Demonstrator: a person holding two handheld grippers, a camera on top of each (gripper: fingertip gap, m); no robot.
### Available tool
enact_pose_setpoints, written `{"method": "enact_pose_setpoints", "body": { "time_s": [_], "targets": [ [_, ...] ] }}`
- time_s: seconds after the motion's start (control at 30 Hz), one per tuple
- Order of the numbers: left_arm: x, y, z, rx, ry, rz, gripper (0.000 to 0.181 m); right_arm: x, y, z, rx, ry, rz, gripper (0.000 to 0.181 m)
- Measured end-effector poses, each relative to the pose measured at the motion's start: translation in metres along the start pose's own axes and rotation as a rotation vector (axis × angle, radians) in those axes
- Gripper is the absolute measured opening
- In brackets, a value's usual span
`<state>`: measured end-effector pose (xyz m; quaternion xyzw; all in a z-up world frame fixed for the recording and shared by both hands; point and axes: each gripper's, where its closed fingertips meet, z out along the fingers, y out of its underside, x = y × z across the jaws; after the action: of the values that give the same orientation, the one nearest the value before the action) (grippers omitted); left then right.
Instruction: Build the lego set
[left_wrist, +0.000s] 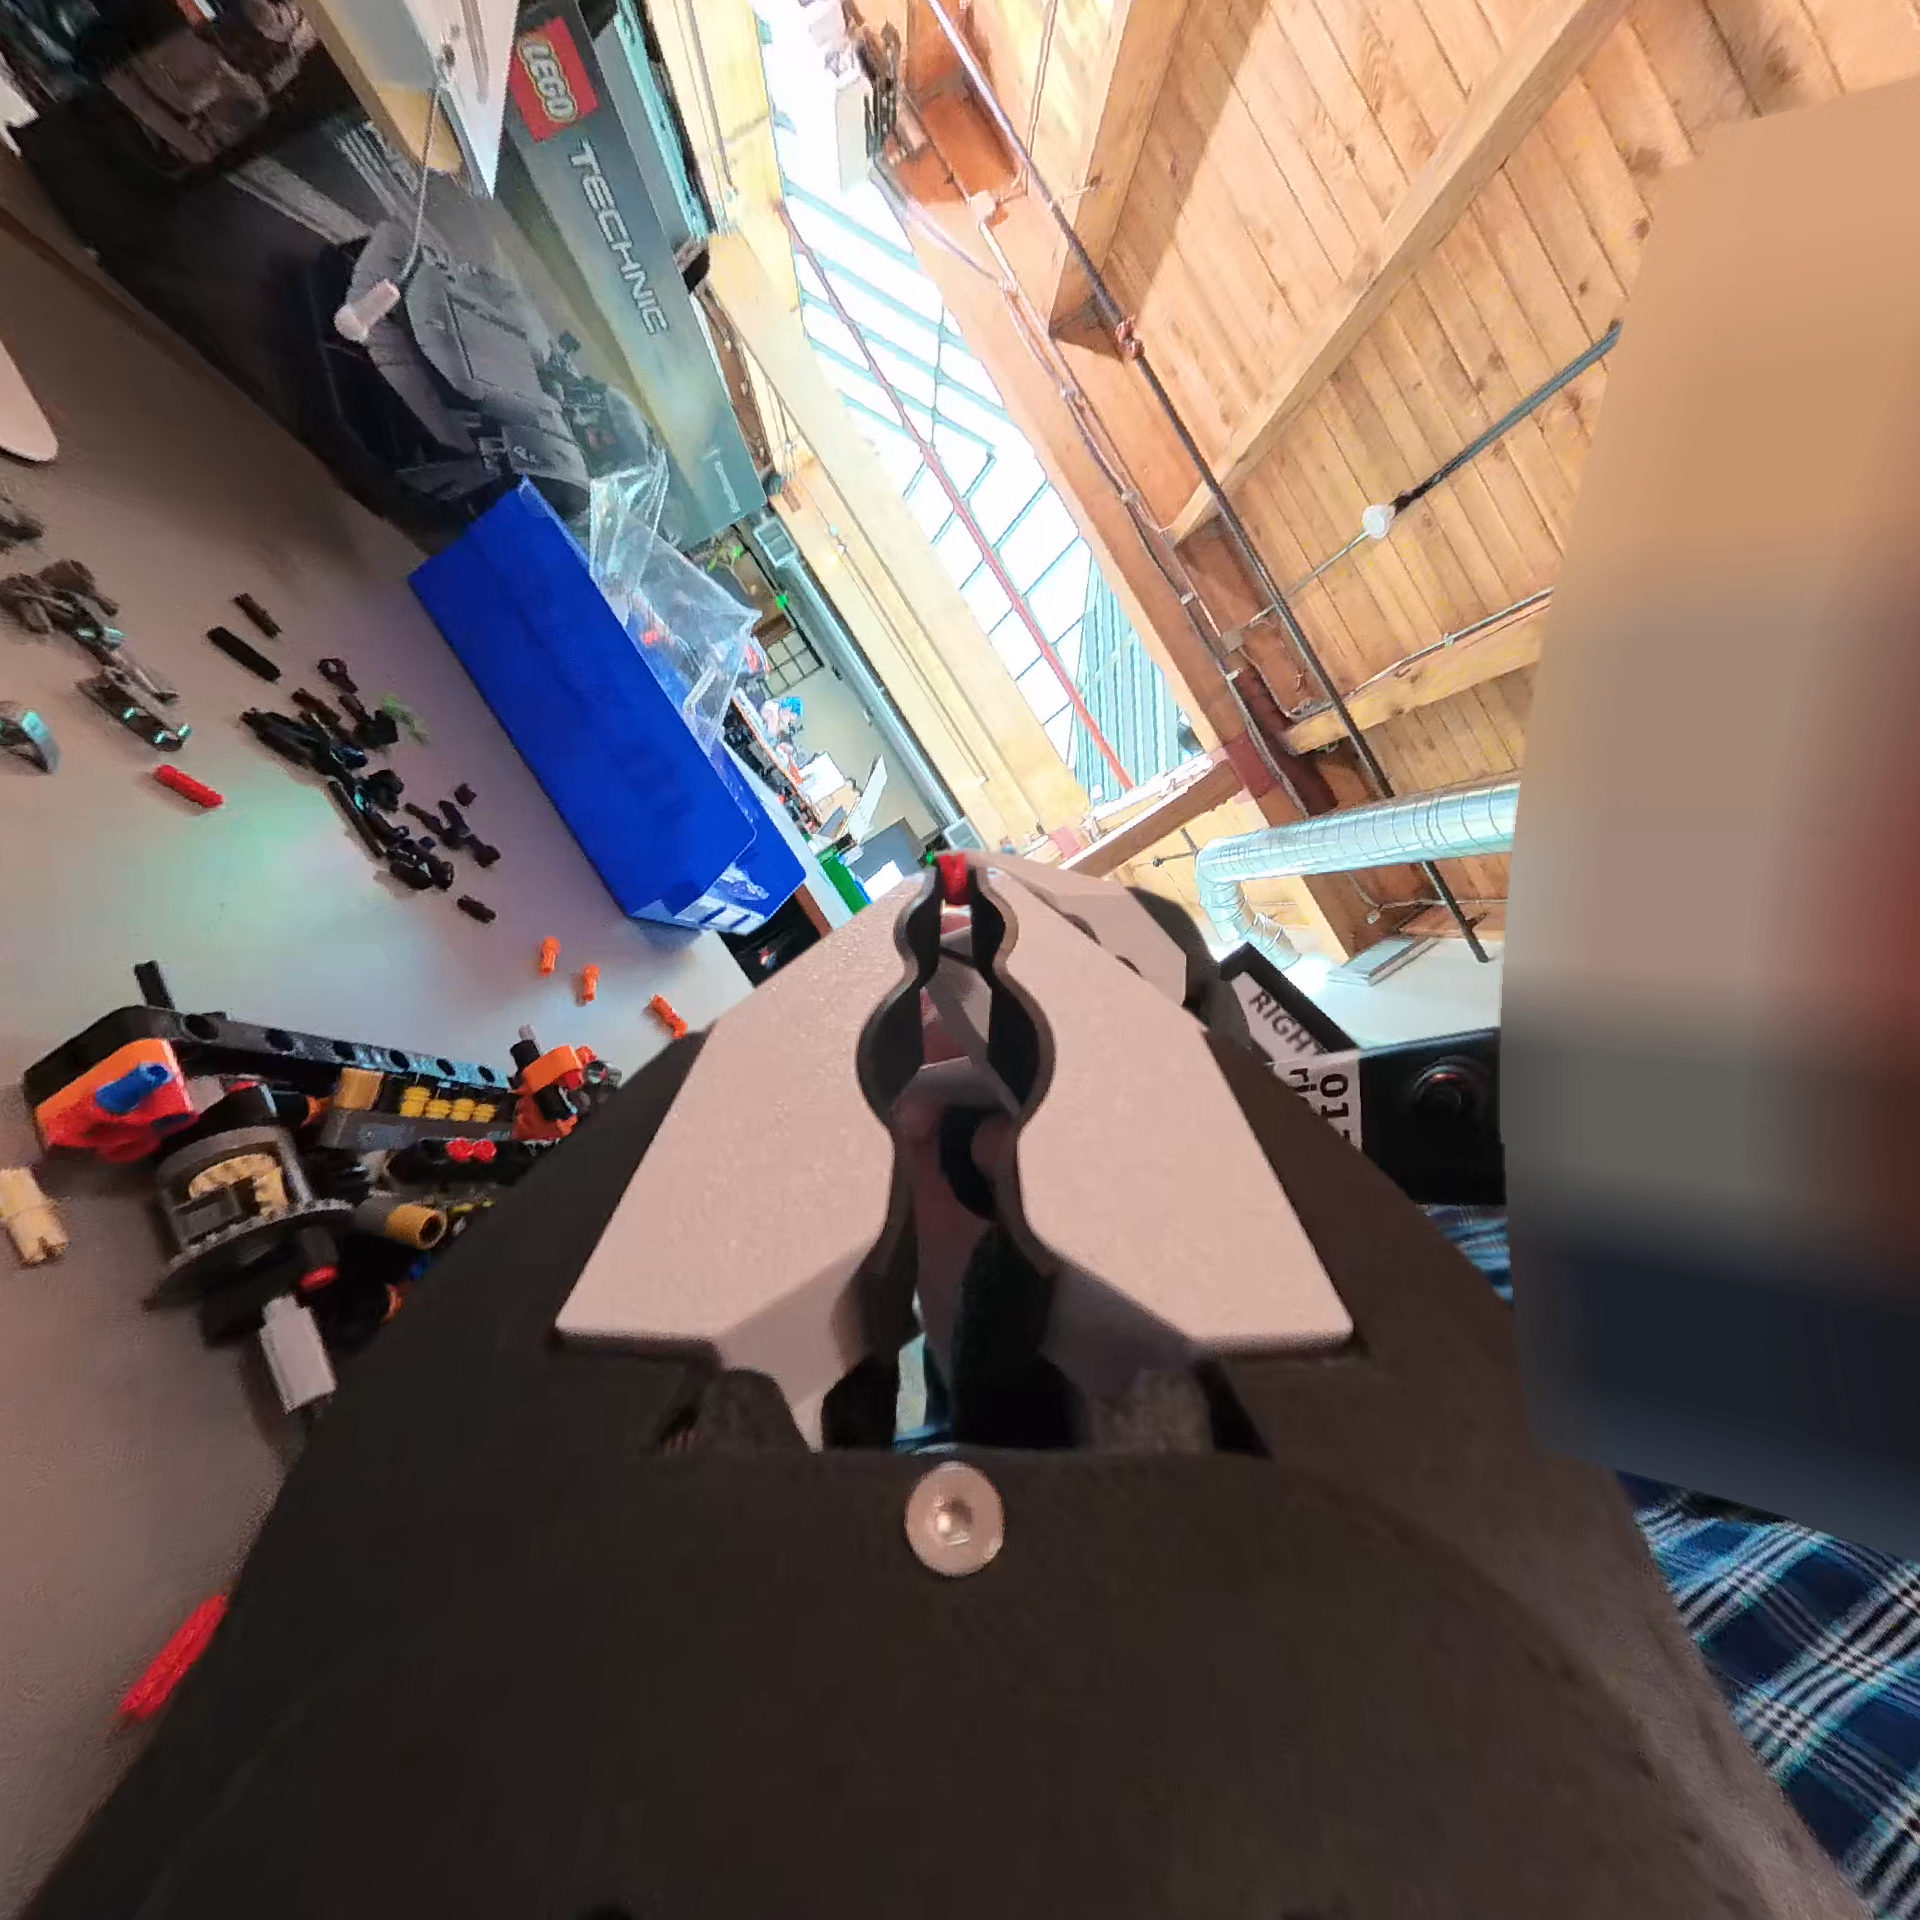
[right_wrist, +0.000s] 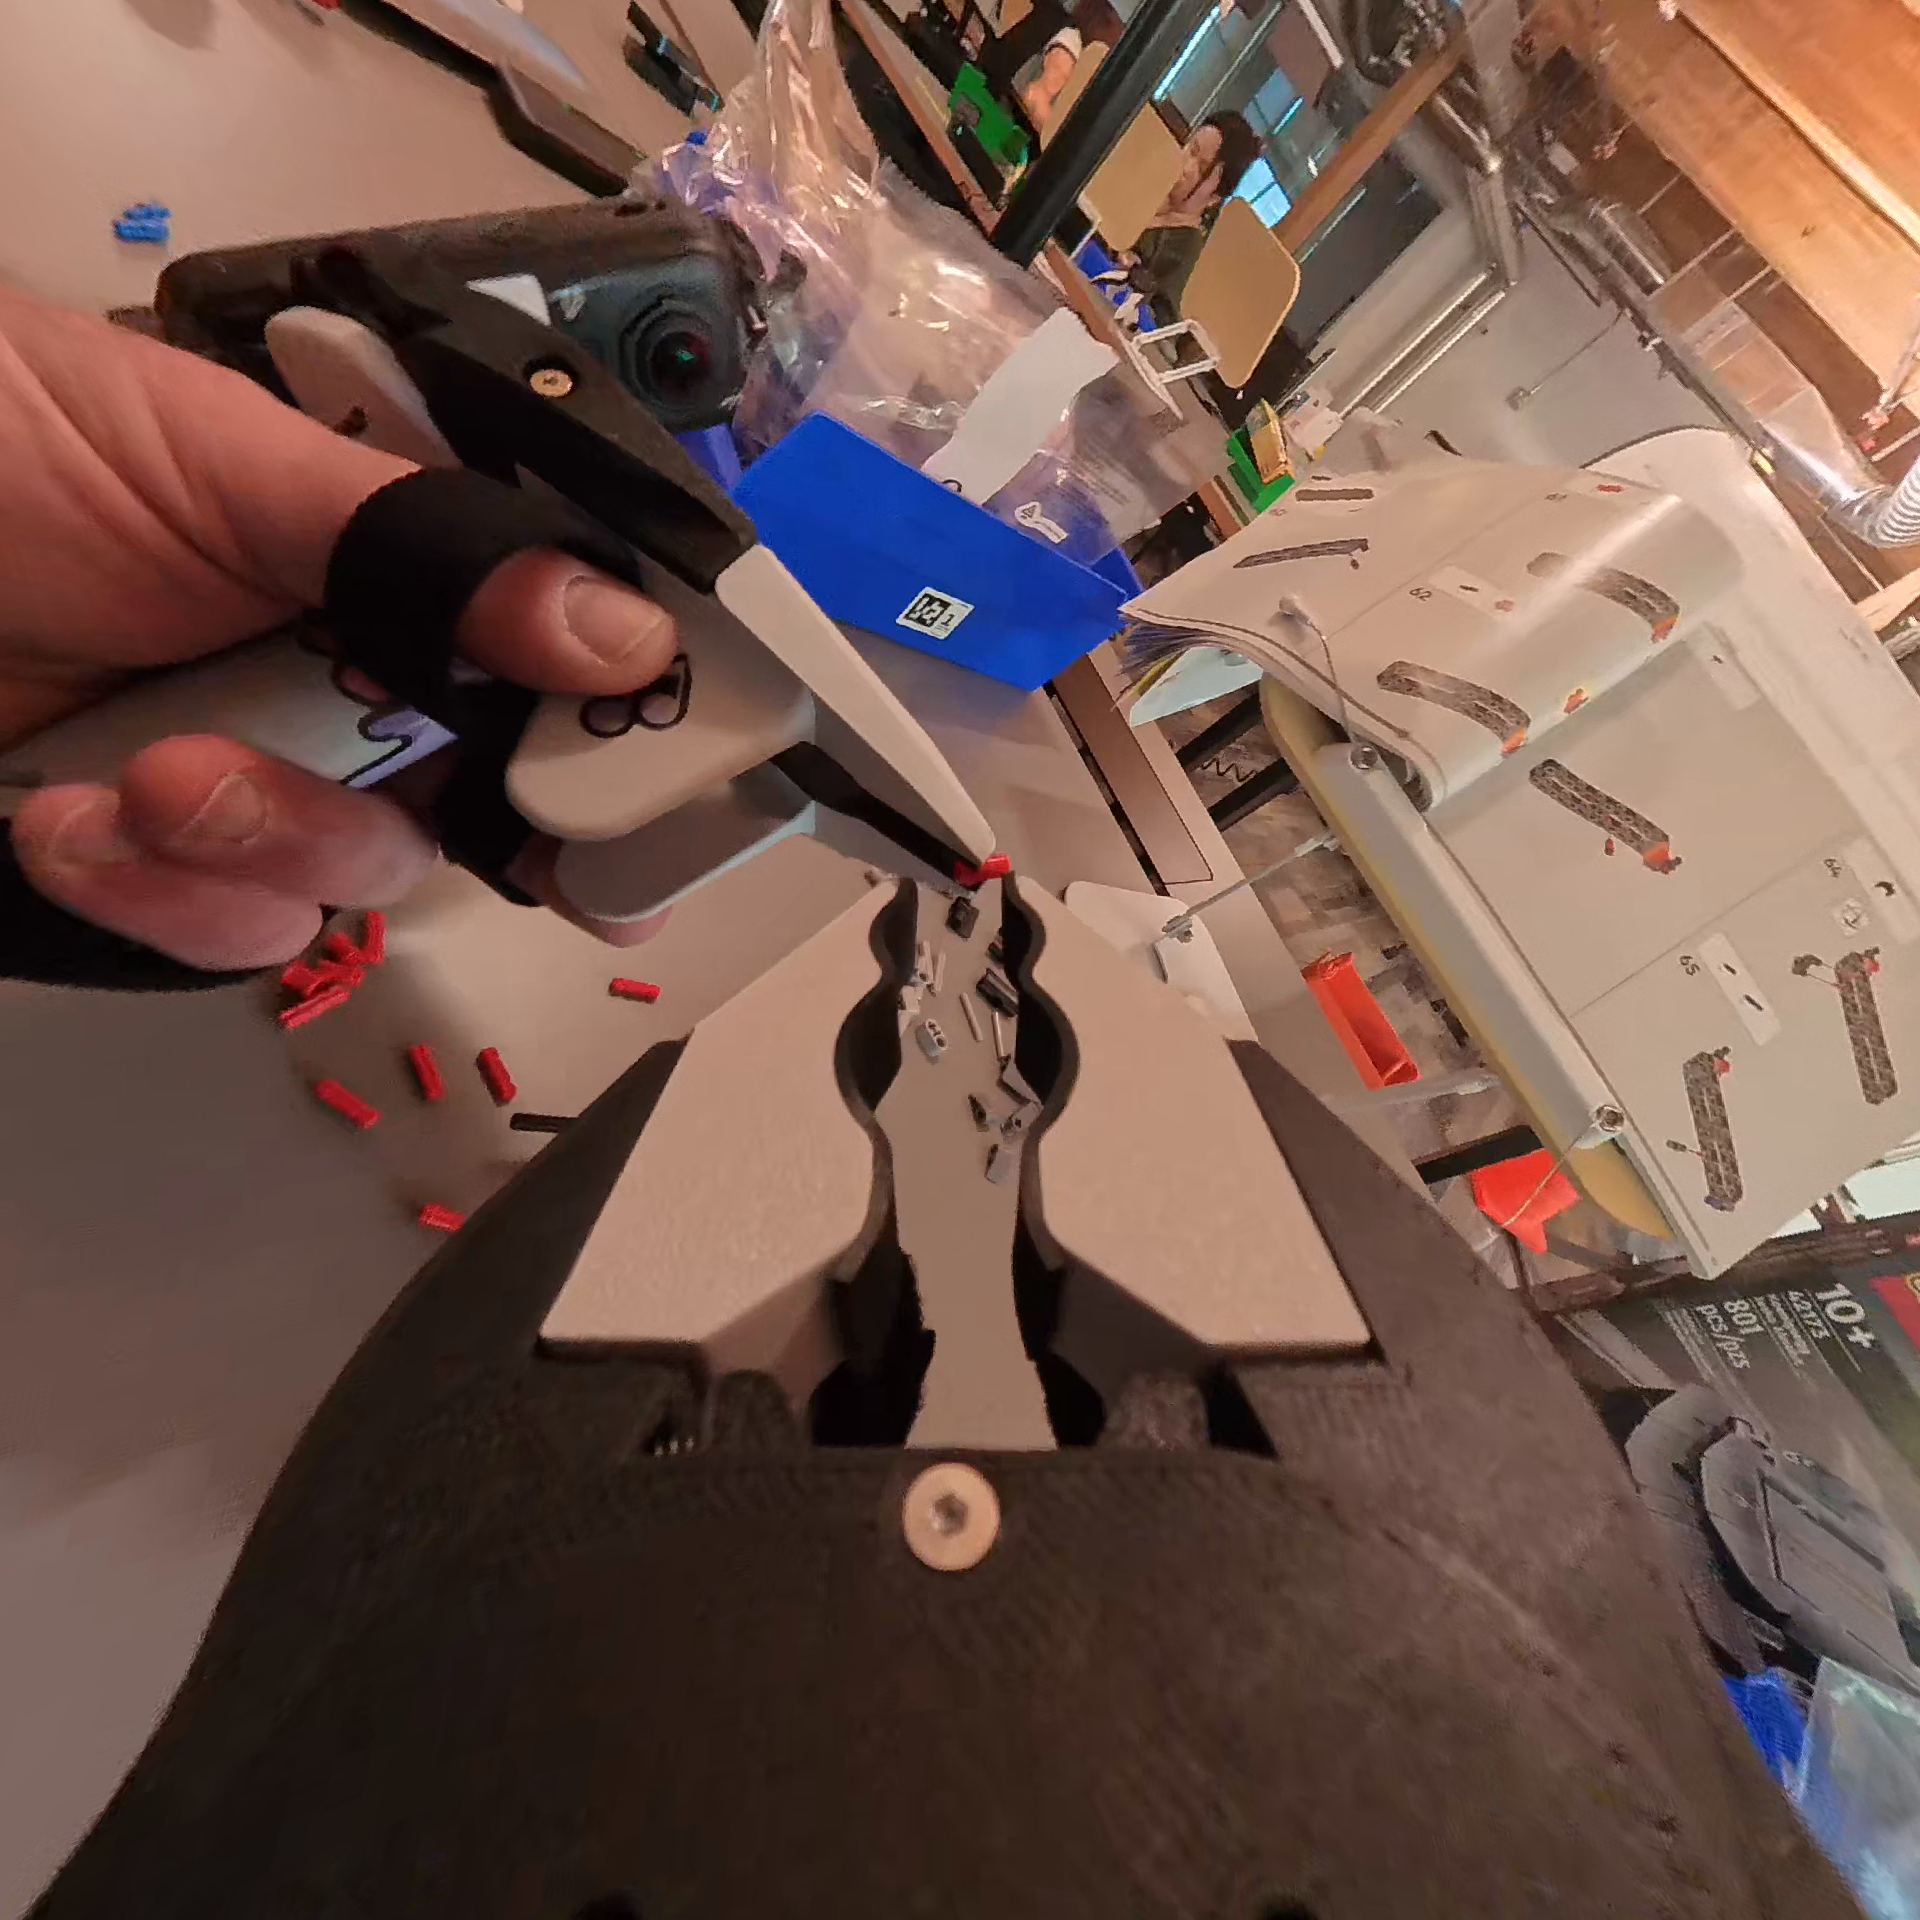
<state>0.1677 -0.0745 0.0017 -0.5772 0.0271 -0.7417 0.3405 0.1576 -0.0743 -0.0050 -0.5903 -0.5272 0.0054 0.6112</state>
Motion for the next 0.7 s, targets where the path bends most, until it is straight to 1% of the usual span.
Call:
{"method": "enact_pose_setpoints", "body": {
  "time_s": [0.17,0.37,0.47,0.7],
  "targets": [
    [0.002,-0.001,0.009,0.038,0.019,-0.028,0.005,0.008,0.001,-0.002,0.008,0.036,0.027,0.012],
    [0.0,0.0,0.012,0.079,0.039,-0.07,0.005,0.009,0.003,-0.002,0.009,0.015,0.065,0.008],
    [0.001,0.002,0.012,0.077,0.068,-0.11,0.004,0.01,0.004,-0.006,0.034,-0.05,0.098,0.003],
    [0.004,0.007,0.014,0.05,0.083,-0.111,0.005,0.01,0.005,-0.013,0.06,-0.143,0.14,0.002]
  ]
}}
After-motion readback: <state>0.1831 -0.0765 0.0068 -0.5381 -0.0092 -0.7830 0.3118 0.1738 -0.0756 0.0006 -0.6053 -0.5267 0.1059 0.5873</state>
